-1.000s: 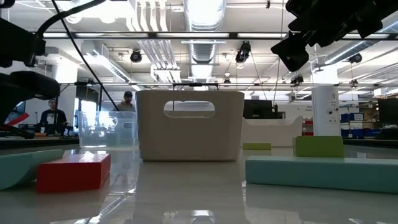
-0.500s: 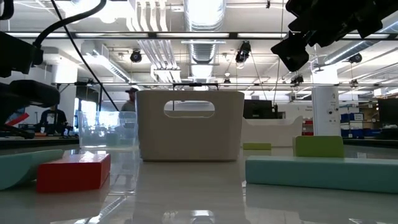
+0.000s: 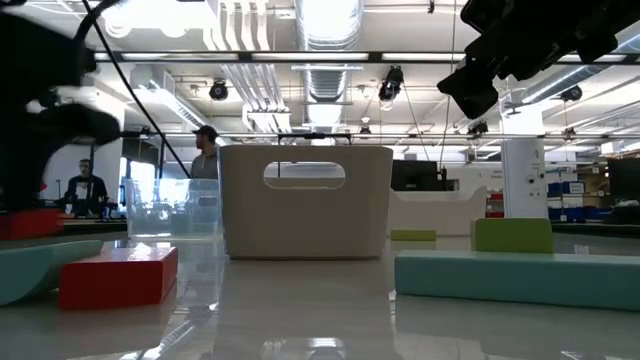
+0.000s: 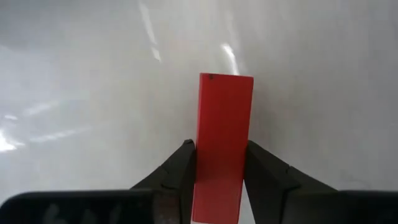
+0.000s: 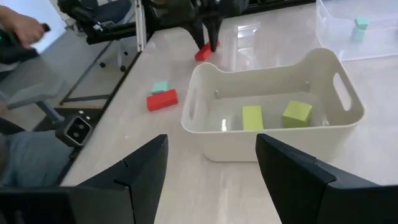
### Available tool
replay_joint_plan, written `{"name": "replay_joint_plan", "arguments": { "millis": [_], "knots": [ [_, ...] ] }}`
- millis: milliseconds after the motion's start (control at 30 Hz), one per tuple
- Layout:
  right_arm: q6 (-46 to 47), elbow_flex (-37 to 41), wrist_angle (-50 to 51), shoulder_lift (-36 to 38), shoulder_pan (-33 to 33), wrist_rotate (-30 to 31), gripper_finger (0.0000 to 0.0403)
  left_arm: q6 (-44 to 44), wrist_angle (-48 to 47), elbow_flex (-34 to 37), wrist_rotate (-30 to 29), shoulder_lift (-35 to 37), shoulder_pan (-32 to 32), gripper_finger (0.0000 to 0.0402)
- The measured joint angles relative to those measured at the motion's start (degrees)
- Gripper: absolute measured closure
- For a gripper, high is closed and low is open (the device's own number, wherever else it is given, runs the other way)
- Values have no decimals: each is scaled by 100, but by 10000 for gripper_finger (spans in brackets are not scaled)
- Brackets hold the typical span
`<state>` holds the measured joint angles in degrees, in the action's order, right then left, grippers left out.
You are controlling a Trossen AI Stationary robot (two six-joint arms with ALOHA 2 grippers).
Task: Sort & place blocks by color
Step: Put the red block into the white bin
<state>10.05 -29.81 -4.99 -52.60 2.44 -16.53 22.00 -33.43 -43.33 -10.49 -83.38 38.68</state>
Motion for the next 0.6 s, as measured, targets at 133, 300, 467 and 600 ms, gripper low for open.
{"name": "replay_joint_plan", "arguments": {
  "millis": [133, 300, 467, 600],
  "knots": [
    [-129, 71, -248, 0, 8, 26, 170, -48, -5, -350, -976, 104, -4, 311],
    [-482, 272, -1190, 0, 8, 26, 170, -35, -3, -836, -2154, 304, -27, 311],
    [-875, 290, -2087, -164, 60, 124, 170, -216, 389, -1368, -3379, 372, -193, 311],
    [-1178, 290, -3016, -545, 188, 499, 170, -1123, 1853, -1443, -3557, 372, -465, 311]
  ]
}}
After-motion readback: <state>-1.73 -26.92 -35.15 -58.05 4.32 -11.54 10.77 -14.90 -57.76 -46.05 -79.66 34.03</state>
